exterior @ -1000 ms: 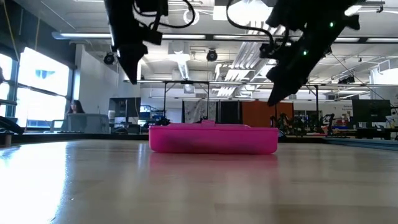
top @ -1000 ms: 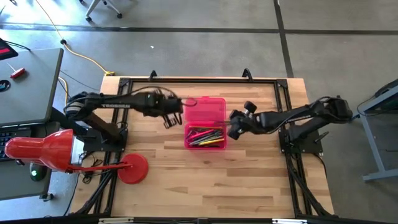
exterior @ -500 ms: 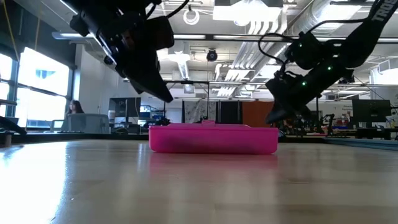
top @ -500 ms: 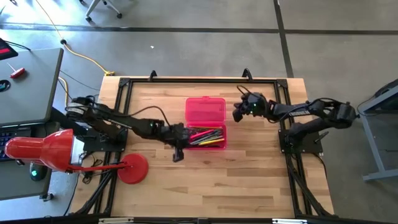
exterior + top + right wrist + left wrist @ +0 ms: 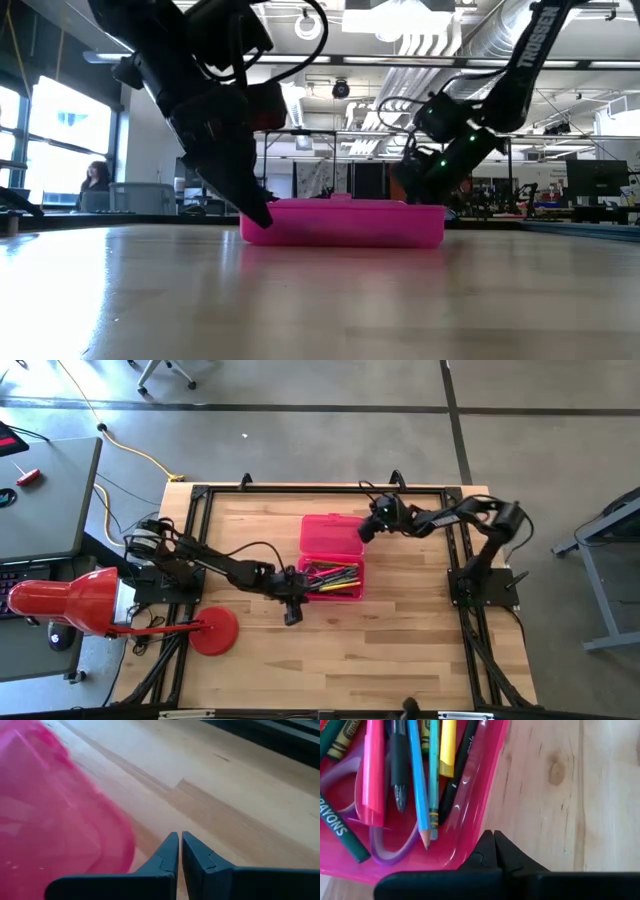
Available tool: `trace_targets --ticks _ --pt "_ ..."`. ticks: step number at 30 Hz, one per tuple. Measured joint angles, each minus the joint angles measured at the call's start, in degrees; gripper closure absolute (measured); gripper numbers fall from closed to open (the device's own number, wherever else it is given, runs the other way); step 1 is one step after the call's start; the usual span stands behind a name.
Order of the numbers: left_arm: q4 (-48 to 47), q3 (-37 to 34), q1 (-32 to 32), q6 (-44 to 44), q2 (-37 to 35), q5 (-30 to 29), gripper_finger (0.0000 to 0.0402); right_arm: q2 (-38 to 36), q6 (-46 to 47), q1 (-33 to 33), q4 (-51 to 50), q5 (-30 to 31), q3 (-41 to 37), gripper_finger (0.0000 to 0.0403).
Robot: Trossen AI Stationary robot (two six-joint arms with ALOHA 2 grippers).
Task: Pick & place school supplies into a supply box
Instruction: Close the pink supply box
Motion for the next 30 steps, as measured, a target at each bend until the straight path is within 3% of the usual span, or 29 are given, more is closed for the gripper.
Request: trace_targets --ticks 7,19,25,30 --pt "-0.37 0.00 0.02 0.47 0.00 -3.14 0.0383 5.83 -1.85 -2.55 0.11 -9.11 4.59 0.0402" --pt "-2.97 0.04 0.04 0.06 0.02 -6.31 0.0381 2.92 -6.20 -2.55 4.18 -24.78 3.94 0.0403" --pt "-4.62 0.04 0.04 0.01 0.00 -6.46 0.0391 2.92 -7.27 -1.75 8.20 -28.85 3.94 0.0403" --pt "-6.58 0.04 0.02 -1.43 0.00 -10.15 0.0381 2.92 -11.29 0.42 10.14 -33.36 3.94 0.0403"
